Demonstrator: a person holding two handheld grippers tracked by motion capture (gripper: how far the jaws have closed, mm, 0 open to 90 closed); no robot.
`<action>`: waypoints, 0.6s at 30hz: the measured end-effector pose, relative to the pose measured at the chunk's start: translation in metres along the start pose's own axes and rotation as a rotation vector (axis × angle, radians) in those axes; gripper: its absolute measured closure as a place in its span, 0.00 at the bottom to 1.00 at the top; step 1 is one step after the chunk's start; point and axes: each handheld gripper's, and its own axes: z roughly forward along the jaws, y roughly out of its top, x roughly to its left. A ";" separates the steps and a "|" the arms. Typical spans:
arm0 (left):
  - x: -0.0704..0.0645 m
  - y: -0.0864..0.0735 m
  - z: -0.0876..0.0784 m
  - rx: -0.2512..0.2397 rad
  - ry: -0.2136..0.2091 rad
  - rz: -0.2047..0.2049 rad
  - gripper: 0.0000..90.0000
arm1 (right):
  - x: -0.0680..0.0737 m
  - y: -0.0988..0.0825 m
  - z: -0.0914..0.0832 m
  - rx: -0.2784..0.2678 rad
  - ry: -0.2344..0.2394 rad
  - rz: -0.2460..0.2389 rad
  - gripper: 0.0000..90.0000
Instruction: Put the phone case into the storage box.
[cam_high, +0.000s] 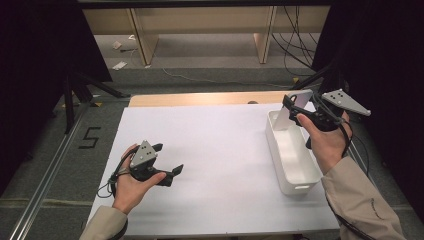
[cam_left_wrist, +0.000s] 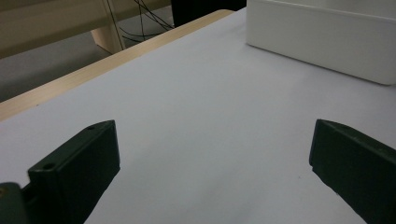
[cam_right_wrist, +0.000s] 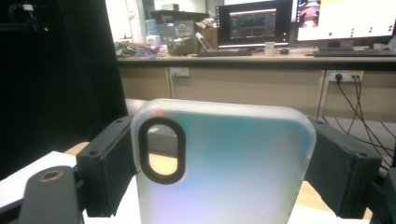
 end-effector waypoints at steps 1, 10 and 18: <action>0.000 0.000 0.000 0.000 0.000 0.000 0.01 | 0.000 0.000 0.000 0.000 0.000 0.000 0.20; 0.001 -0.001 0.001 0.003 0.004 0.002 0.01 | -0.005 -0.003 0.003 0.022 -0.025 -0.003 0.20; 0.000 -0.001 0.003 0.004 -0.002 0.001 0.01 | -0.008 -0.001 0.005 0.039 -0.045 -0.021 0.20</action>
